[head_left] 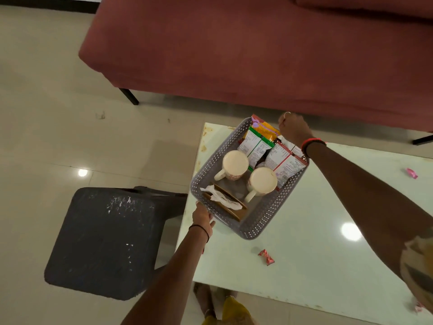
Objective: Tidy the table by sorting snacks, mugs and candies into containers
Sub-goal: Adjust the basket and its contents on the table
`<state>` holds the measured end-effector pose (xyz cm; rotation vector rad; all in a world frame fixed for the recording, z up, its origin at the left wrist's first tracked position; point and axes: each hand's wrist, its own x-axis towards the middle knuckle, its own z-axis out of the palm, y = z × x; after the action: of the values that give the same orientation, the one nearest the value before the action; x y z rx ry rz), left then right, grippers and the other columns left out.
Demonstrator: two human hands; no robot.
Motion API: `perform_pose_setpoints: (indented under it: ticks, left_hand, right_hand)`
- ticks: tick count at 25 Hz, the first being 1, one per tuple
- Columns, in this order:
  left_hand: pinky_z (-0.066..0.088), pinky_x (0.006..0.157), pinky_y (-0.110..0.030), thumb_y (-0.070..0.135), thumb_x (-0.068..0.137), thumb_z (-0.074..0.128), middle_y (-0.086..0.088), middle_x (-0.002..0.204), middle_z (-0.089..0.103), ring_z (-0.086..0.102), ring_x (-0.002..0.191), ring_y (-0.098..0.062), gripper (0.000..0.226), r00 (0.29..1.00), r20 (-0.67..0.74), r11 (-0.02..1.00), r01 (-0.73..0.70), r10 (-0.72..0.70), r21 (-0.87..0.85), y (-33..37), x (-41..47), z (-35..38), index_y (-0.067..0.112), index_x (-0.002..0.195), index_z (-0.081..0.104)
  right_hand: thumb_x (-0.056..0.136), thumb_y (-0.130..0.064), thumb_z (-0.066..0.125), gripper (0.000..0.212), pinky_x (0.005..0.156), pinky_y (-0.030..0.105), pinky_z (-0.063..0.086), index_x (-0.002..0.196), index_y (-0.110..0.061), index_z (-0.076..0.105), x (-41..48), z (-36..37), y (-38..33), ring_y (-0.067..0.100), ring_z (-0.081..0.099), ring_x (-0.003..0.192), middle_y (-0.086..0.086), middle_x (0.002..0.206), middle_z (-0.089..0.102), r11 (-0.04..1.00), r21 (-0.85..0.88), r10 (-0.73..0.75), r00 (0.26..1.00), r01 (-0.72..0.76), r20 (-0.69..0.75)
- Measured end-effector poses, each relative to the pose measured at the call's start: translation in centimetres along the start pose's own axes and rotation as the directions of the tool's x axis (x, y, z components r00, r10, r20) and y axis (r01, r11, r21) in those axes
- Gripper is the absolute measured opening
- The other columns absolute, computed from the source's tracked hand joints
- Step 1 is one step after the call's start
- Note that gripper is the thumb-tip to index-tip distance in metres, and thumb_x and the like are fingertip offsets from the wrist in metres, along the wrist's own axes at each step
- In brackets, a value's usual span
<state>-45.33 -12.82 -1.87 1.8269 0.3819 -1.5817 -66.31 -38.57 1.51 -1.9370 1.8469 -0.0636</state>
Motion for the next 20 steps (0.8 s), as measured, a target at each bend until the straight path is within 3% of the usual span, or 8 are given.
perform_pose_setpoints:
  ticks: [3, 7, 10, 13, 15, 17, 20]
  left_hand:
    - [0.035, 0.11, -0.045, 0.044, 0.099, 0.031, -0.012, 0.136, 0.052, 0.047, 0.128, -0.03, 0.049, 1.0, 0.027, 1.0, 0.001, -0.001, -0.002, -0.4, 0.3, 0.5, 0.014, 0.136, 0.042]
    - [0.041, 0.106, -0.042, 0.044, 0.099, 0.031, -0.016, 0.136, 0.052, 0.05, 0.125, -0.032, 0.053, 0.996, -0.078, 0.999, -0.045, 0.047, 0.022, -0.9, 0.8, 1.3, 0.008, 0.138, 0.039]
    - [0.045, 0.101, -0.041, 0.04, 0.099, 0.036, -0.018, 0.133, 0.054, 0.053, 0.122, -0.033, 0.051, 0.99, -0.121, 0.995, -0.069, 0.077, 0.067, -0.9, 1.2, 1.3, 0.005, 0.137, 0.039]
    - [0.046, 0.103, -0.043, 0.034, 0.1, 0.036, -0.017, 0.129, 0.056, 0.054, 0.12, -0.035, 0.045, 0.985, -0.128, 0.977, -0.09, 0.117, 0.194, -1.1, 1.6, 1.7, 0.003, 0.132, 0.043]
    - [0.045, 0.105, -0.047, 0.019, 0.099, 0.037, -0.021, 0.129, 0.056, 0.054, 0.119, -0.037, 0.036, 0.975, -0.116, 0.917, -0.131, 0.187, 0.378, -1.3, 2.0, 1.9, -0.001, 0.127, 0.046]
    - [0.046, 0.102, -0.048, 0.008, 0.096, 0.036, -0.025, 0.126, 0.057, 0.057, 0.115, -0.039, 0.031, 0.958, -0.111, 0.844, -0.173, 0.263, 0.507, -1.3, 2.3, 1.9, -0.005, 0.12, 0.051]
    - [0.048, 0.1, -0.049, 0.005, 0.094, 0.038, -0.027, 0.123, 0.059, 0.058, 0.113, -0.04, 0.03, 0.941, -0.101, 0.793, -0.211, 0.323, 0.572, -1.3, 2.7, 1.6, -0.007, 0.117, 0.054]
  right_hand:
    - [0.091, 0.0, 0.038, 0.028, 0.088, 0.041, 0.049, 0.106, 0.008, 0.06, 2.1, 1.4, 0.1, 0.041, 0.06, 0.105, 0.029, 0.114, 0.062, 0.999, -0.014, 0.053, 0.991, -0.052, 0.123]
    - [0.097, -0.007, 0.036, 0.032, 0.089, 0.038, 0.046, 0.109, 0.011, 0.061, 3.3, 2.4, -0.2, 0.041, 0.057, 0.109, 0.029, 0.118, 0.059, 0.994, -0.006, 0.106, 0.97, -0.107, 0.217]
    - [0.099, -0.009, 0.033, 0.031, 0.076, 0.035, 0.039, 0.087, 0.008, 0.056, 3.6, 2.9, -0.5, 0.036, 0.055, 0.097, 0.029, 0.108, 0.056, 0.997, -0.035, 0.078, 0.966, -0.071, 0.247]
    - [0.1, -0.011, 0.029, 0.038, 0.075, 0.03, 0.033, 0.068, -0.001, 0.046, 3.6, 3.0, -0.3, 0.028, 0.047, 0.092, 0.026, 0.1, 0.048, 0.996, 0.01, 0.085, 0.957, -0.092, 0.279]
    - [0.101, -0.011, 0.027, 0.038, 0.086, 0.033, 0.04, 0.09, 0.006, 0.059, 3.5, 2.9, 0.1, 0.034, 0.052, 0.106, 0.029, 0.114, 0.053, 0.977, 0.132, 0.129, 0.955, -0.169, 0.265]
    - [0.1, -0.008, 0.03, 0.035, 0.096, 0.036, 0.042, 0.118, 0.009, 0.054, 3.6, 2.9, 0.4, 0.036, 0.052, 0.119, 0.026, 0.127, 0.055, 0.955, 0.199, 0.166, 0.951, -0.221, 0.26]
    - [0.099, -0.006, 0.033, 0.032, 0.095, 0.039, 0.043, 0.113, 0.011, 0.055, 3.1, 3.0, 0.4, 0.038, 0.053, 0.118, 0.028, 0.124, 0.057, 0.94, 0.232, 0.189, 0.948, -0.25, 0.255]
